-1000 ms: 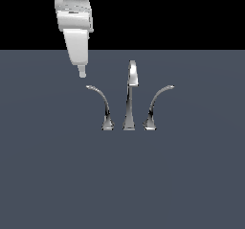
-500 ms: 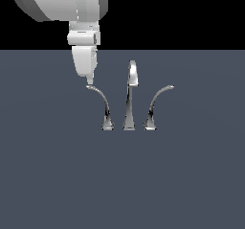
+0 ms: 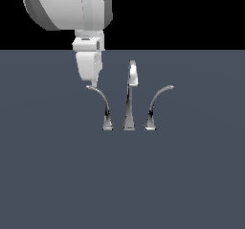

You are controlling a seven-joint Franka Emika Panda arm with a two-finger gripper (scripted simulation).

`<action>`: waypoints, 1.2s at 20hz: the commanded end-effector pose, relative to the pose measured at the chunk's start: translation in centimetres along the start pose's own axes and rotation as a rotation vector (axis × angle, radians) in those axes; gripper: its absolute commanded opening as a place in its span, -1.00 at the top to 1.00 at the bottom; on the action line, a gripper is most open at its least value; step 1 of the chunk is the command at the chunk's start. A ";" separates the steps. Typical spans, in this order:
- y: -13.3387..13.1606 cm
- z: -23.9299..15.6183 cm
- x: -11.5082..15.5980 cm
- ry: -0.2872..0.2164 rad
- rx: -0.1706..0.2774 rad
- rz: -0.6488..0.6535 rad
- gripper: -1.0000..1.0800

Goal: Turn on the faucet by rotating a designated handle.

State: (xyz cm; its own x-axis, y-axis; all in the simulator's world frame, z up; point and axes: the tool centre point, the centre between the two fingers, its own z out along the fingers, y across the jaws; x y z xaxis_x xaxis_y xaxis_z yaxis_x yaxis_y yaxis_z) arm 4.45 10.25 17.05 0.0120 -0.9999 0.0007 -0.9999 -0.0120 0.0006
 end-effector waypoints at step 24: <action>4.8 0.0 -0.6 -0.002 0.008 0.012 1.00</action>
State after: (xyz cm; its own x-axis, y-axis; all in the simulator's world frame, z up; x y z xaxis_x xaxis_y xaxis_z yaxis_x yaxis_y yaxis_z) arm 0.50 11.04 17.06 0.0006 -1.0000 -0.0051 -0.9999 -0.0005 -0.0160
